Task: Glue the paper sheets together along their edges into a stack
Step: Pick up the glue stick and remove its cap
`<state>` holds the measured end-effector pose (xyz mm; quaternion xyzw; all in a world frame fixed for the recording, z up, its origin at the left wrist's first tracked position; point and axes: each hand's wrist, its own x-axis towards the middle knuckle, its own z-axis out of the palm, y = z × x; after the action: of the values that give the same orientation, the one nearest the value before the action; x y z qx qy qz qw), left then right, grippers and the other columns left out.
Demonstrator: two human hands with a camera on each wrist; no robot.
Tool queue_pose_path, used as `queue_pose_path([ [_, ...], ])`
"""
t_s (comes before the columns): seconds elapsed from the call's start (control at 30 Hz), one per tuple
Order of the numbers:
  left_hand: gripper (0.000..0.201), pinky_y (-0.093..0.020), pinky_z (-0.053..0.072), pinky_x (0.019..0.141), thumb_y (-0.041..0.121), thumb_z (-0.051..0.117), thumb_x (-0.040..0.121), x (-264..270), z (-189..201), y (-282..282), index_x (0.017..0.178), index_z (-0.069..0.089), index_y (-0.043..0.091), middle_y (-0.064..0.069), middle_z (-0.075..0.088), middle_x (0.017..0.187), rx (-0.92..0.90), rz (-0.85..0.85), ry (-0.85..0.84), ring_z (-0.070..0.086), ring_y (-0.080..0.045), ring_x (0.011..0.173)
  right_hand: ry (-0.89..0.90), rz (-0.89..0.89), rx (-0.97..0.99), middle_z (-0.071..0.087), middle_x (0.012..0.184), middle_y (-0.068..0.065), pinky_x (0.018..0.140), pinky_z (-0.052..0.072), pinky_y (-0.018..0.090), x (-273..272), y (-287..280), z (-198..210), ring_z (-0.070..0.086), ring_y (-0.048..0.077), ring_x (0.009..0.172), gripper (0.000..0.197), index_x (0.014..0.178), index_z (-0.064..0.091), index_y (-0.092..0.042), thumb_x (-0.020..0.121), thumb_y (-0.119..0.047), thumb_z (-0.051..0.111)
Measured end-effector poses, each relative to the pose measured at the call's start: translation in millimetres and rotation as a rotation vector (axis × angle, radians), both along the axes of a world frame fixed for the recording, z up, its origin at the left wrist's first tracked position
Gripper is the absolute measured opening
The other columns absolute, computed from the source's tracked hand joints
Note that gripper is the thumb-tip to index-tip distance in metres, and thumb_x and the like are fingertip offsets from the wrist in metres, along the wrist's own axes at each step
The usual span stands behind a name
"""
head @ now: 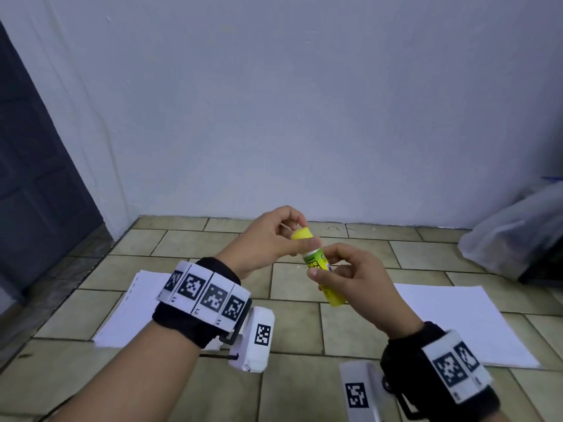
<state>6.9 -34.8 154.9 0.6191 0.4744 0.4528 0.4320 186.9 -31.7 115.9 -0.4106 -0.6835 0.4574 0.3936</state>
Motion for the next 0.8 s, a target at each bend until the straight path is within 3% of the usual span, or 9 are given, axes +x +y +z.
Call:
queue_pose_path([
  [0.07,0.025,-0.024,0.051,0.089,0.019,0.071,0.086,-1.9,2.0,-2.4,0.107,0.059,0.014,0.006,0.06,0.099,-0.039,-0.059,-0.016,0.061,-0.008,0.085,-0.007,-0.03,0.005,0.062,0.083,0.0,0.06,0.051,0.033,-0.1,0.6,-0.3,0.064,0.04,0.072,0.015,0.086,0.068,-0.024,0.076,-0.022,0.079],
  [0.13,0.026,-0.024,0.051,0.094,0.001,0.058,0.092,-7.4,3.6,-2.9,0.115,0.059,0.011,0.006,0.062,0.109,-0.063,-0.127,-0.057,0.064,-0.01,0.092,-0.017,-0.065,-0.003,0.06,0.084,-0.002,0.059,0.051,0.032,0.5,2.8,-0.9,0.065,0.038,0.07,0.016,0.087,0.067,-0.022,0.075,-0.022,0.079],
  [0.2,0.033,-0.024,0.053,0.091,-0.009,0.055,0.09,-12.9,4.5,-0.1,0.115,0.06,0.012,0.001,0.064,0.115,-0.055,-0.137,-0.017,0.065,-0.013,0.093,-0.058,-0.091,0.018,0.058,0.084,-0.003,0.054,0.047,0.026,1.0,6.1,-2.6,0.061,0.029,0.06,0.017,0.086,0.066,-0.022,0.075,-0.022,0.079],
  [0.3,0.029,-0.021,0.056,0.077,-0.006,0.057,0.091,-13.0,3.8,6.6,0.109,0.065,0.015,-0.002,0.064,0.109,-0.069,-0.107,0.097,0.065,-0.01,0.081,-0.169,-0.107,0.123,0.056,0.078,-0.008,0.05,0.043,0.019,-2.0,8.3,-6.1,0.047,0.009,0.049,0.023,0.079,0.061,-0.031,0.072,-0.024,0.081],
  [0.43,0.015,-0.023,0.058,0.071,0.004,0.065,0.088,-16.1,0.9,28.5,0.101,0.068,0.012,-0.006,0.065,0.095,-0.141,-0.049,0.247,0.066,-0.018,0.076,-0.31,-0.151,0.175,0.059,0.079,-0.008,0.058,0.046,0.028,-5.2,14.3,-18.5,0.053,0.011,0.054,0.024,0.079,0.057,-0.032,0.072,-0.032,0.08],
  [0.53,0.019,-0.016,0.057,0.066,0.004,0.069,0.085,-28.6,-3.7,57.6,0.104,0.067,0.002,-0.008,0.066,0.087,-0.201,0.075,0.304,0.065,-0.01,0.064,-0.338,-0.219,0.135,0.058,0.079,-0.007,0.058,0.043,0.026,-0.8,22.4,-30.4,0.048,0.007,0.055,0.024,0.083,0.059,-0.025,0.073,-0.032,0.079],
  [0.63,0.021,-0.021,0.058,0.072,0.007,0.074,0.082,-43.8,-17.6,90.9,0.1,0.068,0.0,-0.003,0.066,0.078,-0.258,0.175,0.509,0.064,-0.011,0.061,-0.313,-0.231,0.097,0.058,0.079,-0.008,0.057,0.041,0.024,6.3,25.8,-39.5,0.046,0.009,0.052,0.024,0.084,0.06,-0.023,0.073,-0.03,0.079],
  [0.7,0.024,-0.029,0.057,0.082,0.01,0.077,0.078,-50.8,-33.6,111.2,0.098,0.069,0.0,-0.008,0.068,0.079,-0.311,0.204,0.712,0.065,-0.019,0.069,-0.297,-0.222,0.091,0.059,0.078,-0.007,0.055,0.043,0.026,10.3,27.7,-41.4,0.046,0.01,0.05,0.023,0.084,0.061,-0.022,0.073,-0.029,0.079],
  [0.8,0.022,-0.03,0.053,0.083,0.017,0.077,0.078,-59.3,-63.2,136.4,0.097,0.07,0.008,-0.01,0.069,0.085,-0.385,0.186,1.055,0.064,-0.023,0.082,-0.292,-0.194,0.092,0.059,0.078,-0.008,0.055,0.046,0.028,13.2,32.1,-40.4,0.047,0.007,0.05,0.021,0.082,0.061,-0.024,0.073,-0.03,0.079],
])
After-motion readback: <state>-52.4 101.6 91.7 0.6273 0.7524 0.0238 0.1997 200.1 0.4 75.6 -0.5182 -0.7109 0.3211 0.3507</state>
